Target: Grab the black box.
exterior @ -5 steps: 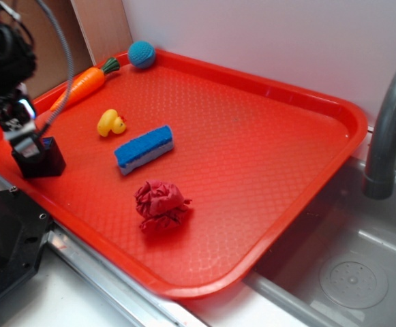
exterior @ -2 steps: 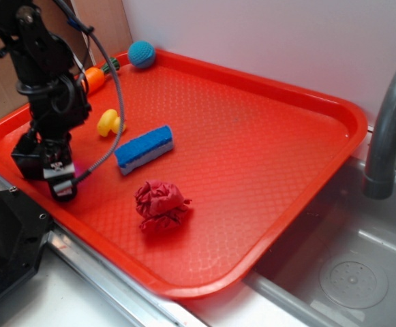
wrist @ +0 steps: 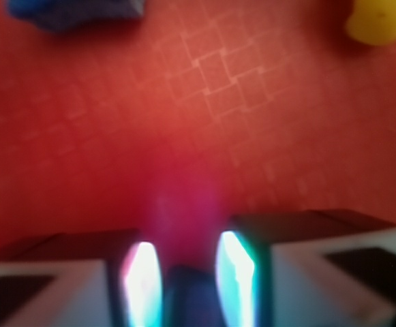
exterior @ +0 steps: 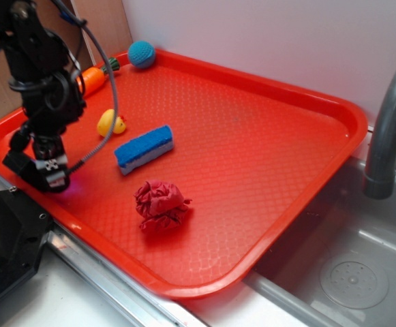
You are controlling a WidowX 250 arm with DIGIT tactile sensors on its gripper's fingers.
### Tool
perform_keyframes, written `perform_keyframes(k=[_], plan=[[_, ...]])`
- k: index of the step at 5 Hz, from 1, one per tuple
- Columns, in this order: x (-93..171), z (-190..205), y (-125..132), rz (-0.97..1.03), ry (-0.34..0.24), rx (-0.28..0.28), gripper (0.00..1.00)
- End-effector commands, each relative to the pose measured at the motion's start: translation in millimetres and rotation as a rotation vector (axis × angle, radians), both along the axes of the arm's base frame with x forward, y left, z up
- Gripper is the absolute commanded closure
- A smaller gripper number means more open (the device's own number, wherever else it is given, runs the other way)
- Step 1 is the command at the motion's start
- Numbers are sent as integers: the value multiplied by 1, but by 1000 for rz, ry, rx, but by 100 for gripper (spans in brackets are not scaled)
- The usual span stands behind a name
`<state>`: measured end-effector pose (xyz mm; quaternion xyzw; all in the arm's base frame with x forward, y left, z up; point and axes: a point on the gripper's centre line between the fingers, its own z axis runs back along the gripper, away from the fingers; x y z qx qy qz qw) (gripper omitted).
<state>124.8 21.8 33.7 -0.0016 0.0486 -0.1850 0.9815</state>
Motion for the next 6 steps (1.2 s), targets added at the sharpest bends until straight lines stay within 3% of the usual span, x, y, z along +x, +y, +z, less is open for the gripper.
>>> perform_keyframes(k=[1, 2, 4, 5, 6], plan=[[35, 78, -1, 55, -182, 36, 100], [35, 88, -5, -47, -252, -7, 0], [-12, 79, 2, -213, -247, -31, 0], [-25, 73, 8, -195, -210, -62, 0], [-36, 57, 13, -155, -111, -69, 0]])
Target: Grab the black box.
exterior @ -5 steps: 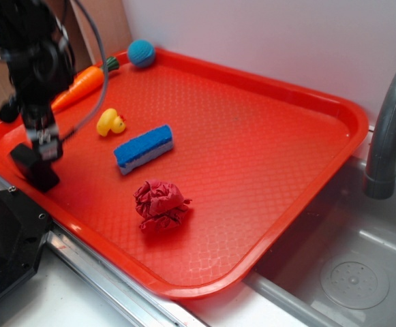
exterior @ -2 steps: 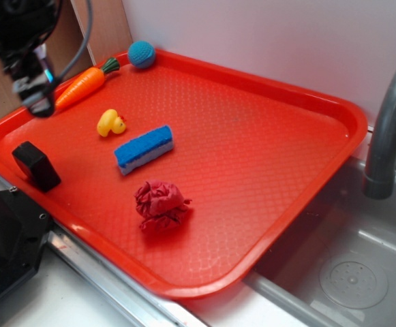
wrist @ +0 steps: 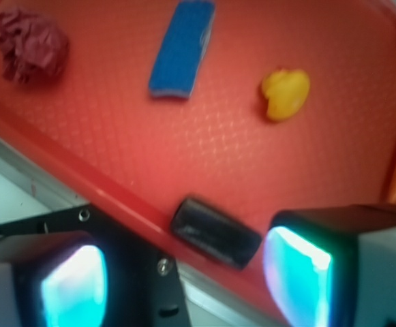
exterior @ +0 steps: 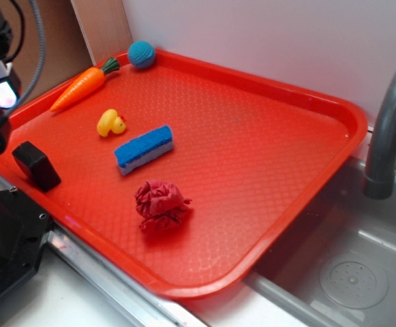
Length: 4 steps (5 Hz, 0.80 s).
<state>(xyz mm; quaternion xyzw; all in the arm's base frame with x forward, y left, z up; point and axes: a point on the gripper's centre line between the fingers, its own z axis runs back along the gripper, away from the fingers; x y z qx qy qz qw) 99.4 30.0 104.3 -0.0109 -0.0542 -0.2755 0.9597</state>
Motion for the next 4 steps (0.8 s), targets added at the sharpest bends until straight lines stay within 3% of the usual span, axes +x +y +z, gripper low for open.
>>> perform_keyframes(k=[1, 2, 4], plan=[[-11, -28, 12, 63, 152, 4, 0], [-11, -42, 14, 43, 183, 75, 0], [1, -59, 13, 24, 265, 133, 0]])
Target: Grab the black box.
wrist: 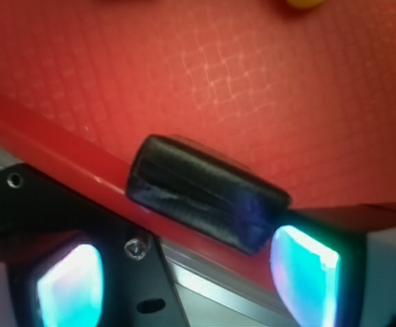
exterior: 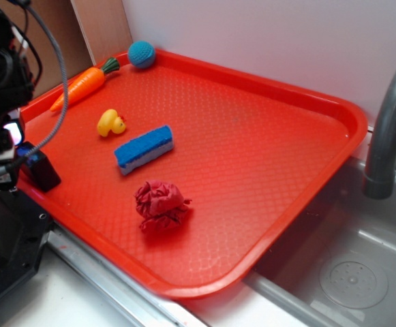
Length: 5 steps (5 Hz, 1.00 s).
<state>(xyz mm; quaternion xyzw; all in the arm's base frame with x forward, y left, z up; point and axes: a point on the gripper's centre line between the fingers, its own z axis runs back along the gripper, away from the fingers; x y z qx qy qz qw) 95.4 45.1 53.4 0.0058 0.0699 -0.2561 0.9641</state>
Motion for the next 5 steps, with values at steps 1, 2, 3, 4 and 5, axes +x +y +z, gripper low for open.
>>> perform_keyframes(k=[1, 2, 3, 4, 5], plan=[[19, -11, -3, -29, 31, 49, 0], [28, -14, 4, 6, 19, 69, 0], [36, -9, 6, 34, -24, 91, 0], [38, 8, 0, 77, -111, 68, 0], [33, 27, -8, 301, -194, 62, 0]])
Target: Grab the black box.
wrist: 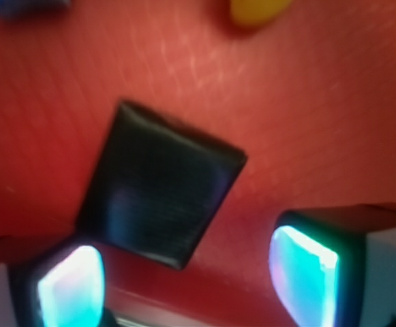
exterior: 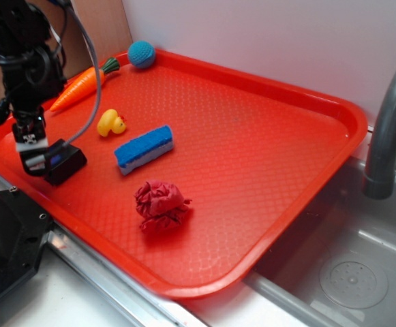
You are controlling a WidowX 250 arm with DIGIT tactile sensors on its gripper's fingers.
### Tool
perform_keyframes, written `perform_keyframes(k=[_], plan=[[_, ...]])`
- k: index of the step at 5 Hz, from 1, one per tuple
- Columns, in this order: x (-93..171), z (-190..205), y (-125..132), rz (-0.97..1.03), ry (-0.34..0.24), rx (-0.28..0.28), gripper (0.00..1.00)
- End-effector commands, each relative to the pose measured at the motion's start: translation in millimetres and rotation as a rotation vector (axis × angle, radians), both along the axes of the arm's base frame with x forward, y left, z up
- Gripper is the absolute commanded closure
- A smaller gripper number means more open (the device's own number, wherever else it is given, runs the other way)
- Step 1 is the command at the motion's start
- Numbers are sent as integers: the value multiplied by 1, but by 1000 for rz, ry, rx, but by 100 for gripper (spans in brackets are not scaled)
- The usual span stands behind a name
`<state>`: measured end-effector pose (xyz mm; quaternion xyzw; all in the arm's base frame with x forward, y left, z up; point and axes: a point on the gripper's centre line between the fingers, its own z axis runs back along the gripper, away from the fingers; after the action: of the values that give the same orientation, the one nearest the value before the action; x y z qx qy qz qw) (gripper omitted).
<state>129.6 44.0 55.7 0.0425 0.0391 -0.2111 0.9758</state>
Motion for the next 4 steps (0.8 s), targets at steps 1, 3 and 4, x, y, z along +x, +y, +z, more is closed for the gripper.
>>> perform_keyframes(k=[1, 3, 4], plan=[[1, 25, -7, 312, -109, 44, 0], [5, -13, -6, 340, -51, 38, 0], [11, -32, -11, 341, -118, -16, 0]])
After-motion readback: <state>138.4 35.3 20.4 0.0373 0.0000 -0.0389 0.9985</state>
